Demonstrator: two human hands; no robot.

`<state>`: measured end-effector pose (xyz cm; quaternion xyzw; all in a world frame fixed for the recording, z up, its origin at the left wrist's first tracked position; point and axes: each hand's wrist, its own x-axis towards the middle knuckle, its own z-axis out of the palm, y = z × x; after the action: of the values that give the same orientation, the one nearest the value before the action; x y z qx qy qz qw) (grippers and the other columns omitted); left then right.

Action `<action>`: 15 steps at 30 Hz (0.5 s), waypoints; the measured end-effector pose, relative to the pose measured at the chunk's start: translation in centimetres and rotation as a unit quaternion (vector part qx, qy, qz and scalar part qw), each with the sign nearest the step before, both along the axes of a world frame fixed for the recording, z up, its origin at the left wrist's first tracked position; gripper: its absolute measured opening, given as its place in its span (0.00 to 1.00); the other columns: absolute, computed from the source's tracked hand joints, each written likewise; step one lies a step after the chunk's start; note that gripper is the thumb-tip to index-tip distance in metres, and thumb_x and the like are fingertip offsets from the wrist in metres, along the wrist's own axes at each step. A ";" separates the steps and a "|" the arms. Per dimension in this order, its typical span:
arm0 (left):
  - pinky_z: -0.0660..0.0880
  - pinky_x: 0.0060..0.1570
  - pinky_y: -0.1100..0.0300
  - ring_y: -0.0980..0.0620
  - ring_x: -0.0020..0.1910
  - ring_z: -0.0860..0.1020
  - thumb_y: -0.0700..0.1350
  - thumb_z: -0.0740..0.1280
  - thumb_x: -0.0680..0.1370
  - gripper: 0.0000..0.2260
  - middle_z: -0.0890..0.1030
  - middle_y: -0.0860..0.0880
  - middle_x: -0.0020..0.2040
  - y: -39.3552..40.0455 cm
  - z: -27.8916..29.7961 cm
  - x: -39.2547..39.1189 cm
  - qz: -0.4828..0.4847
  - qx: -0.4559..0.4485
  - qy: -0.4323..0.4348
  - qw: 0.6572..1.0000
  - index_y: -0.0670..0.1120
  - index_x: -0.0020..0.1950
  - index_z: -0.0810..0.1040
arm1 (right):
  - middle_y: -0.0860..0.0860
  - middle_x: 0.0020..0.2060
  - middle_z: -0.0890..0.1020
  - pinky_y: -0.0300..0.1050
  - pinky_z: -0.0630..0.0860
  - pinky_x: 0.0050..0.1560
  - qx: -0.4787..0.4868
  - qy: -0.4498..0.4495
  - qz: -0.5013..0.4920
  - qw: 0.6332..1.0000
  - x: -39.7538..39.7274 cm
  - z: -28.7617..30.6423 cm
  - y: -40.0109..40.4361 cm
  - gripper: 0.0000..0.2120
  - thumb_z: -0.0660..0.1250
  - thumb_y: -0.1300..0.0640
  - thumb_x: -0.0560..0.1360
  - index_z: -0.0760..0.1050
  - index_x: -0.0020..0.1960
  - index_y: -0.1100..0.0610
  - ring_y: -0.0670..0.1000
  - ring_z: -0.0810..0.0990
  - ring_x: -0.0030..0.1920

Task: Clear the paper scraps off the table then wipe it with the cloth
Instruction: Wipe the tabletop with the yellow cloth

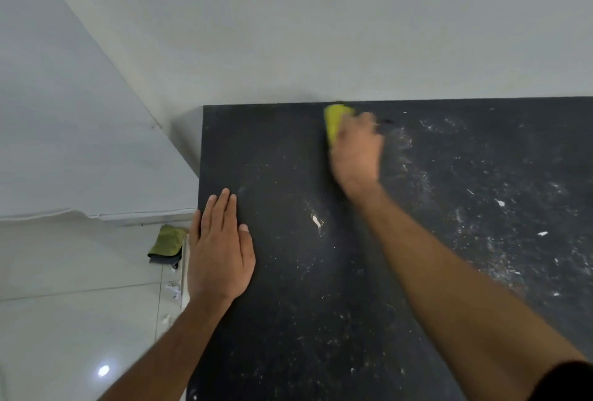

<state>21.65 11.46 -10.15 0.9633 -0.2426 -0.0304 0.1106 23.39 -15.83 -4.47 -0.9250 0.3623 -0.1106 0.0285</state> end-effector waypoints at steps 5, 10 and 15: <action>0.53 0.81 0.48 0.48 0.81 0.58 0.50 0.50 0.84 0.26 0.63 0.46 0.81 -0.1 0.3 -0.1 0.005 -0.010 -0.005 1.000 0.42 0.81 0.63 | 0.55 0.52 0.77 0.52 0.68 0.46 0.001 0.077 0.345 0.935 3.5 -2.4 11.8 0.09 0.64 0.56 0.78 0.79 0.55 0.55 0.58 0.80 0.49; 0.54 0.81 0.46 0.47 0.82 0.58 0.52 0.49 0.84 0.27 0.62 0.47 0.82 0.0 -0.3 -0.1 0.003 -0.015 -0.006 1.000 0.43 0.81 0.61 | 0.58 0.58 0.76 0.53 0.75 0.50 -0.018 0.060 -0.027 0.998 0.8 -2.6 -4.0 0.14 0.59 0.62 0.78 0.76 0.60 0.58 0.60 0.80 0.53; 0.56 0.80 0.45 0.48 0.82 0.57 0.52 0.50 0.85 0.26 0.62 0.47 0.82 0.0 -0.2 -0.1 0.009 -0.012 0.003 1.000 0.44 0.81 0.61 | 0.65 0.57 0.76 0.54 0.77 0.47 0.030 -0.013 0.021 0.999 3.6 0.0 -2.0 0.12 0.60 0.65 0.77 0.76 0.58 0.65 0.66 0.81 0.49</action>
<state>21.59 11.43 -10.38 0.9640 -0.2339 -0.0296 0.1228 27.01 -17.82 -4.52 -0.9296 0.3457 -0.1109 0.0637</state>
